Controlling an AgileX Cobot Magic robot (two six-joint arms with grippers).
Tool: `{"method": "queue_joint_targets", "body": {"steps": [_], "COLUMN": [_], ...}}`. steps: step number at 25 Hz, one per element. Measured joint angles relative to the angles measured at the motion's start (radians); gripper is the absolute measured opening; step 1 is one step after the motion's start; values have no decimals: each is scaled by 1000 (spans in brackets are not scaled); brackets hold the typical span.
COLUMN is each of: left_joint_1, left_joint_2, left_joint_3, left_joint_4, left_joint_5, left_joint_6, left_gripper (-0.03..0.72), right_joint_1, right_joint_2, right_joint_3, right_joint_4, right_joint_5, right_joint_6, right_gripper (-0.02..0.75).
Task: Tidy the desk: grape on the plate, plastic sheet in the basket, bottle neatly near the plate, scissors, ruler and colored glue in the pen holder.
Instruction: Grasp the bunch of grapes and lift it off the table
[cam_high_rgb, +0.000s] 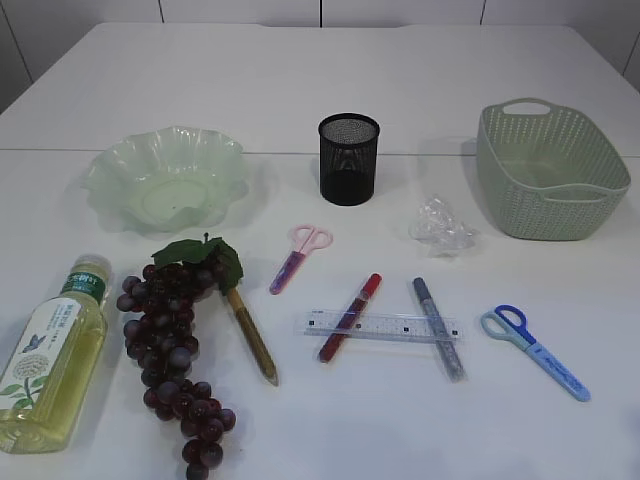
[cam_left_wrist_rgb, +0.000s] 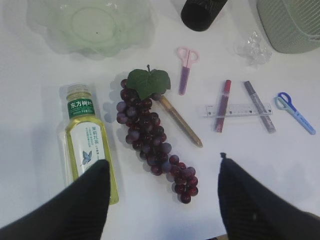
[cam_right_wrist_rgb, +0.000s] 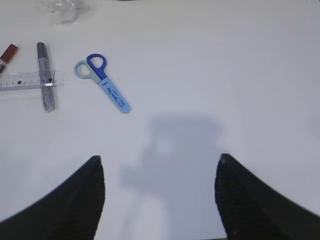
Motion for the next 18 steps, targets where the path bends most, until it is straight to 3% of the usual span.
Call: {"method": "queue_joint_targets", "body": {"steps": [9,18], "left_joint_1": [-52,-164], "left_joint_2": [147,272], "left_joint_3": [-27,-27], "left_joint_4": [-6,-4], "left_joint_5": [66,72], "left_joint_6": [0,-88], "left_gripper": [500,518], "right_joint_1": [0,0], "right_joint_2": [138,224], "right_joint_3": [-38,-47], "right_joint_4": [21,36], "right_joint_5": [-7,27], "right_joint_6": [2,2], "right_gripper": [538,538]}}
